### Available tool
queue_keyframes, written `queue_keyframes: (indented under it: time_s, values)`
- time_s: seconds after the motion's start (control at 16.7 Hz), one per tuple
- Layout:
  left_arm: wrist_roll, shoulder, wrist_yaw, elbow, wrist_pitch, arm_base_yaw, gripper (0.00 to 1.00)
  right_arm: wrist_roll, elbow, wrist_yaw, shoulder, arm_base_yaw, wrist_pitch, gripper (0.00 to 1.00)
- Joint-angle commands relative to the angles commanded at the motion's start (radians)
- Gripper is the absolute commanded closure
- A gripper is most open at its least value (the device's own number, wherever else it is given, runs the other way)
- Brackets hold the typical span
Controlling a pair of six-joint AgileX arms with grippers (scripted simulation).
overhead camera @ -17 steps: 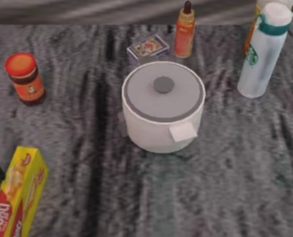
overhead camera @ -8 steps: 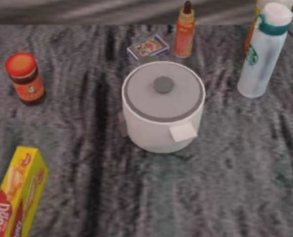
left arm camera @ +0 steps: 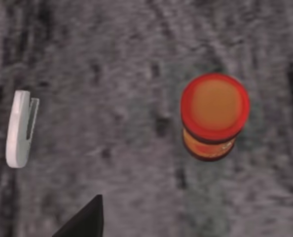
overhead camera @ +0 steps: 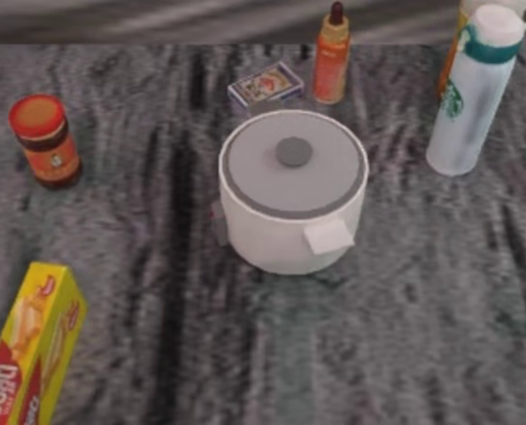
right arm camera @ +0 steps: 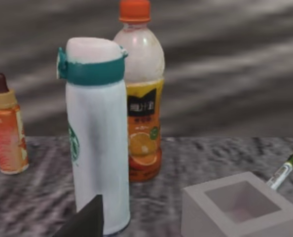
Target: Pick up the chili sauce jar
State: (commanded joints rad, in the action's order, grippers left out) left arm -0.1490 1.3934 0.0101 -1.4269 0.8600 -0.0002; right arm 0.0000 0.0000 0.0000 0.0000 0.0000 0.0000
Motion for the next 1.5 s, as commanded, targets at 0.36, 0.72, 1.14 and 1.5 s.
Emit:
queue_keyframes:
  time_s: [0.36, 0.72, 1.14, 1.5]
  values:
    - [-0.059, 0.61, -0.008, -0.602, 0.37, -0.007, 0.0, 0.0, 0.0, 0.0, 0.0, 0.0, 0.0, 0.0]
    - [-0.1, 1.075, -0.017, -1.078, 0.643, -0.015, 0.0, 0.0, 0.0, 0.0, 0.0, 0.0, 0.0, 0.0]
    - [-0.116, 1.259, -0.021, -1.266, 0.748, -0.018, 0.0, 0.0, 0.0, 0.0, 0.0, 0.0, 0.0, 0.0]
    - [-0.117, 1.255, -0.021, -1.248, 0.731, -0.015, 0.0, 0.0, 0.0, 0.0, 0.0, 0.0, 0.0, 0.0]
